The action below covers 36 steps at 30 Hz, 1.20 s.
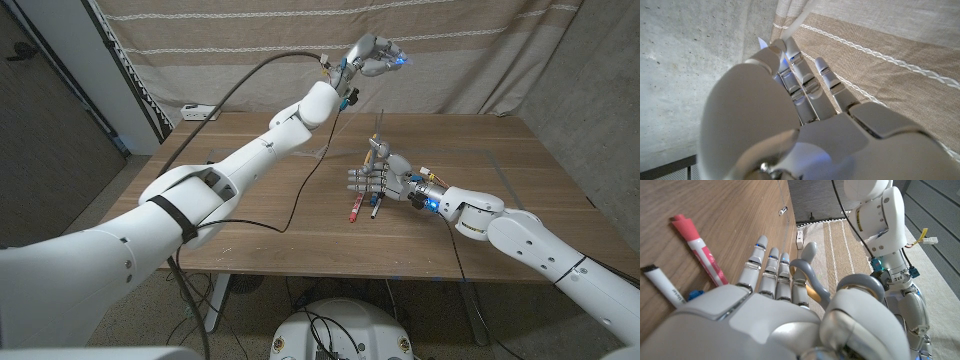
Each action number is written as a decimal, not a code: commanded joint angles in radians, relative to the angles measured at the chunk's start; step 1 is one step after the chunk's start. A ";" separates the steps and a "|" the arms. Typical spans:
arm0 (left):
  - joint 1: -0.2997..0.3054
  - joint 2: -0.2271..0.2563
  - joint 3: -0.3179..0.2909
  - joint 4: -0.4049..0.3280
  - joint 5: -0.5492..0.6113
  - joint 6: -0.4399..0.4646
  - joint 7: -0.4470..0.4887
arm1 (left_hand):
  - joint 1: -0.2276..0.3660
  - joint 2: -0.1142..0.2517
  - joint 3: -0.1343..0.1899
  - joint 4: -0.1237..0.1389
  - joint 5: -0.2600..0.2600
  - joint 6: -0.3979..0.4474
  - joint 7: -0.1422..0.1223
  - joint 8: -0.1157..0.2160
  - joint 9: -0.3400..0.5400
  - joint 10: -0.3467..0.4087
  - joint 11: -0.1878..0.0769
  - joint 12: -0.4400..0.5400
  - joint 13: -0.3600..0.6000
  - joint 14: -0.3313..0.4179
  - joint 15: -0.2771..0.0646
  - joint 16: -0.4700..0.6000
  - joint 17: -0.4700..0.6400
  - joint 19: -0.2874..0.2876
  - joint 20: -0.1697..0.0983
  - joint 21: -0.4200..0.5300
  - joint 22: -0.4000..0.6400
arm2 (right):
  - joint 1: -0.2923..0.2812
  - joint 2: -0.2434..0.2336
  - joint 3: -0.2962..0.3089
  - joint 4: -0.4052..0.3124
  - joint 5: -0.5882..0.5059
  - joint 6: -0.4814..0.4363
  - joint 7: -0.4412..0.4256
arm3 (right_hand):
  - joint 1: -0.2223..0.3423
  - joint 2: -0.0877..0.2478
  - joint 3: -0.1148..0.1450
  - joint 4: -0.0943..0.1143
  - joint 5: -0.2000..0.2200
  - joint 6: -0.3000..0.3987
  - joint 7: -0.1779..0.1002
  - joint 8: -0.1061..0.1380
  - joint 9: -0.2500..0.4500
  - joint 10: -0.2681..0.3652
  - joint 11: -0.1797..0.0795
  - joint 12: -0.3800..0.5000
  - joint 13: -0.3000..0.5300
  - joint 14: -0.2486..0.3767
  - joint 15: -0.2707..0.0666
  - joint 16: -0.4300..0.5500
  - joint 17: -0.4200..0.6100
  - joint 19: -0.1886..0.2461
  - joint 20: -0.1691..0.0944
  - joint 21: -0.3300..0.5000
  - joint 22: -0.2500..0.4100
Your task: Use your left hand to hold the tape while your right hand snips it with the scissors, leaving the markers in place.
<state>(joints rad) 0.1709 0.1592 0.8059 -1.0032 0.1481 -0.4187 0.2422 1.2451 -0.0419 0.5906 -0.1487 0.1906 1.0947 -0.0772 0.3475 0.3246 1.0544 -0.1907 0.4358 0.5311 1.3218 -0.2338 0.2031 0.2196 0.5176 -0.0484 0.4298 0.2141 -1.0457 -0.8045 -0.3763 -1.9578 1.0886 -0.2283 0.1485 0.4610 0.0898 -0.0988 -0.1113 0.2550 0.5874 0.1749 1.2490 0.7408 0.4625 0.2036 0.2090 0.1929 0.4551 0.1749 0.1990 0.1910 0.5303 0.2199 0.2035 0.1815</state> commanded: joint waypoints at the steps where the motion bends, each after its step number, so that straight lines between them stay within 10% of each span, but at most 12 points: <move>1: -0.008 0.019 0.049 -0.014 0.178 0.002 0.150 | 0.007 0.003 -0.004 -0.001 0.006 0.000 -0.009 0.006 0.003 0.001 -0.008 0.005 0.003 0.003 -0.008 0.007 0.067 -0.007 -0.131 0.006 -0.001 | 0.010 0.001 -0.004 0.004 -0.004 -0.006 0.006 | 0.011 -0.002 0.005 -0.001 -0.001 -0.003 0.033 -0.001 0.002 -0.001 0.000 0.001 0.004 0.005 0.002 -0.003 0.003 -0.004 -0.001 -0.002 0.003; 36: 0.005 0.044 0.070 -0.075 0.249 0.031 0.163 | 0.008 0.004 -0.009 0.000 0.007 -0.003 -0.002 0.006 -0.003 0.002 -0.008 0.003 0.005 0.005 -0.008 0.008 0.070 -0.011 -0.130 0.013 -0.001 | 0.019 -0.028 -0.029 -0.028 -0.070 -0.020 -0.016 | 0.014 -0.001 0.006 -0.002 -0.002 -0.003 0.033 -0.002 0.002 0.000 0.001 0.001 0.004 0.004 0.002 -0.004 0.003 -0.006 -0.001 -0.003 0.003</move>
<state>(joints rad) 0.1731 0.1999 0.8721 -1.0707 0.3935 -0.3902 0.4173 1.2430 -0.0440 0.5829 -0.1493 0.1921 1.0947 -0.0772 0.3515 0.3200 1.0540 -0.1903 0.4348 0.5310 1.3219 -0.2338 0.2045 0.2196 0.5068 -0.0484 0.4366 0.2090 -1.0352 -0.8210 -0.3930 -1.9714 1.0494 -0.2410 0.1457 0.4610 0.0898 -0.0988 -0.1113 0.2552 0.5874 0.1749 1.2490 0.7408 0.4625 0.2036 0.2091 0.1929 0.4551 0.1749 0.1990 0.1910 0.5304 0.2199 0.2036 0.1816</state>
